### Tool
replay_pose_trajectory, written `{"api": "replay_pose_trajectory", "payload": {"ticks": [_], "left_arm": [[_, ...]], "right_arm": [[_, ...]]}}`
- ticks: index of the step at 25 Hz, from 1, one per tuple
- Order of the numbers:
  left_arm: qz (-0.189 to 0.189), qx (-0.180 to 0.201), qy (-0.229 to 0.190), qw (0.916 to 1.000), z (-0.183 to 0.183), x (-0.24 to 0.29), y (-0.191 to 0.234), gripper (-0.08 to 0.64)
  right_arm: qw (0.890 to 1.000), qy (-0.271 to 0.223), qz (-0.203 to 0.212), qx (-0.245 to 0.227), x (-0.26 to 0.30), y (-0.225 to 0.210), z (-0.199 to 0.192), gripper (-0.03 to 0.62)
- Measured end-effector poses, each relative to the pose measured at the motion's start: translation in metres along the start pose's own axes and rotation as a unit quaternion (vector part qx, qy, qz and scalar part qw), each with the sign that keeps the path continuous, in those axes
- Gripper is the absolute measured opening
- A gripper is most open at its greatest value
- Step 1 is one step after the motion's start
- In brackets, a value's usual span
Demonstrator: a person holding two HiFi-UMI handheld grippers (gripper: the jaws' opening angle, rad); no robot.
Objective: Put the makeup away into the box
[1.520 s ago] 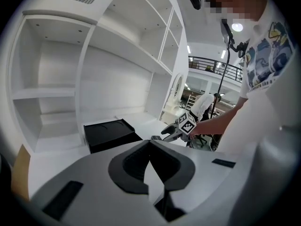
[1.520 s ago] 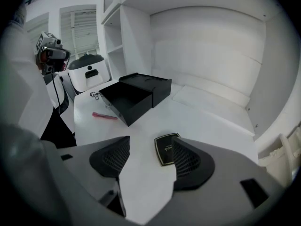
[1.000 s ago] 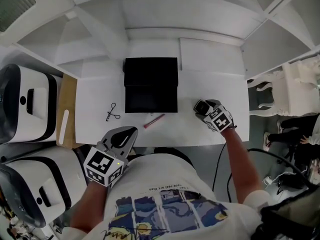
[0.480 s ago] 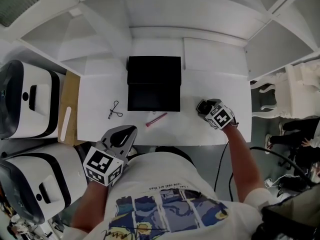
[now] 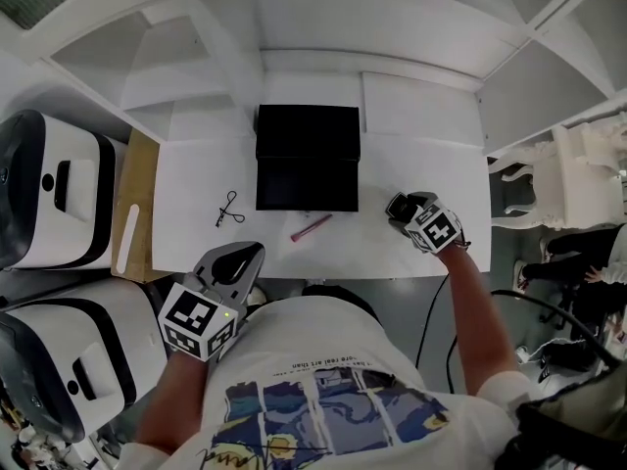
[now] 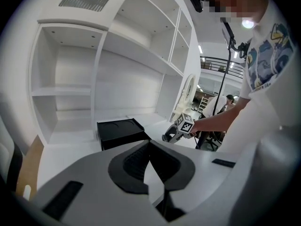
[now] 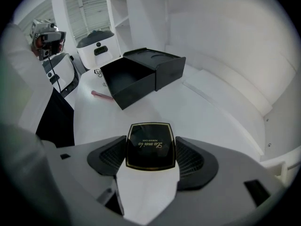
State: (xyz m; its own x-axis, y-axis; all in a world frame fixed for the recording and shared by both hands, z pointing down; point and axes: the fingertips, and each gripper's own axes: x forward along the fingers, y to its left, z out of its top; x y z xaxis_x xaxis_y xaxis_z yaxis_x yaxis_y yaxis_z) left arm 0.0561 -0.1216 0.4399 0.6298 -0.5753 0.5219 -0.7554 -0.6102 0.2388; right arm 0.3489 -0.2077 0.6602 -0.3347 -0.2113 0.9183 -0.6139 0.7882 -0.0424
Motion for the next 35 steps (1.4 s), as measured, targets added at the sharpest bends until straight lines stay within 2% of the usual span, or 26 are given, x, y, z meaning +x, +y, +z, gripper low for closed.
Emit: {"api": "replay_pose_trajectory", "payload": {"ticks": [7, 14, 19, 26, 35], "left_arm": [[-0.004, 0.0, -0.011, 0.9999, -0.007, -0.025, 0.007, 0.014], [0.004, -0.012, -0.02, 0.9997, -0.02, -0.051, 0.016, 0.014], [0.025, -0.019, -0.031, 0.999, -0.025, -0.073, 0.027, 0.014], [0.077, -0.053, -0.04, 0.9948, -0.046, -0.107, 0.041, 0.014], [0.127, -0.085, -0.045, 0.9872, -0.063, -0.132, 0.052, 0.014]], "right_arm": [[0.999, -0.02, -0.026, -0.031, -0.038, 0.019, 0.037, 0.331], [0.996, -0.044, -0.012, -0.077, -0.053, 0.054, 0.098, 0.331], [0.992, -0.05, 0.01, -0.117, -0.036, 0.081, 0.14, 0.331], [0.983, -0.04, 0.038, -0.177, 0.002, 0.109, 0.19, 0.331], [0.978, -0.03, 0.064, -0.195, 0.052, 0.124, 0.227, 0.331]]}}
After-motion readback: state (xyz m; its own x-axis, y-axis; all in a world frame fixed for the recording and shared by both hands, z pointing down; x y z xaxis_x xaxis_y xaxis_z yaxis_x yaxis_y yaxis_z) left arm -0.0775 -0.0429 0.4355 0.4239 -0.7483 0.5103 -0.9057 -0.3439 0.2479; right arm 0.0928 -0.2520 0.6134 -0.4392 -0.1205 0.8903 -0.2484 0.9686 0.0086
